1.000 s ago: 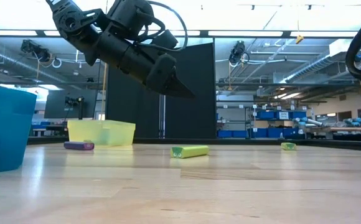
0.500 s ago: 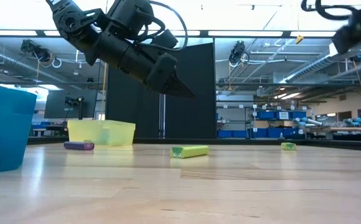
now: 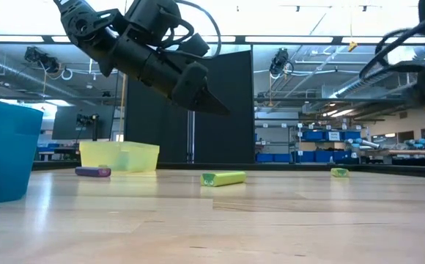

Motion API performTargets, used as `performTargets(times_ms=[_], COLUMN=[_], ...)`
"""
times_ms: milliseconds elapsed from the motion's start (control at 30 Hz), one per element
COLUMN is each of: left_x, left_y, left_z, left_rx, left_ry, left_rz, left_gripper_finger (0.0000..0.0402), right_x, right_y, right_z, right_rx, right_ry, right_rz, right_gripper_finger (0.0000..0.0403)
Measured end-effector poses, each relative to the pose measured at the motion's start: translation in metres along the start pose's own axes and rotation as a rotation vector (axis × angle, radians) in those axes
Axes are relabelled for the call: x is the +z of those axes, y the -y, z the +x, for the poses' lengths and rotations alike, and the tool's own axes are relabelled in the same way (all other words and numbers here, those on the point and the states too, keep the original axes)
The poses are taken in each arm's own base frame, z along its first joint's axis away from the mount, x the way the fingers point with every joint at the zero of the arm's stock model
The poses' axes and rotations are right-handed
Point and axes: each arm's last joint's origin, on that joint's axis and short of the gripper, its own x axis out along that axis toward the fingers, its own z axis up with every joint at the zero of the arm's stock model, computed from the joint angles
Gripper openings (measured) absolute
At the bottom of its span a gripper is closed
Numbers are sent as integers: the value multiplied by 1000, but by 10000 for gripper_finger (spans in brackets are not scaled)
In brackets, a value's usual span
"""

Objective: Sort blocks
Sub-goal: Put the blue block into the yellow bin

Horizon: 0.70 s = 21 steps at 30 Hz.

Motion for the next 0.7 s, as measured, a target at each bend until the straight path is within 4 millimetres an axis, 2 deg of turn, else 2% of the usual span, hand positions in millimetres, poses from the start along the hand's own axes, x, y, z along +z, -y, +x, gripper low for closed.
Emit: performTargets(times_ms=[167,367,533,700], left_x=[0,0,0,0], left_y=[0,0,0,0], left_z=[0,0,0,0], left_rx=[0,-1,-1,-2], left_ry=[0,-1,-3,5], left_rz=[0,-2,-6,-18], left_gripper_finger=[8,8,8,8], right_x=[5,6,6,6], right_y=[6,12,13,12], right_z=[14,22,26,26], right_rx=[26,17,27,43], right_ry=[-2,-12,-22,-21], right_rz=[-17,-23,-38,-55], right_gripper_finger=[191,194,172,115])
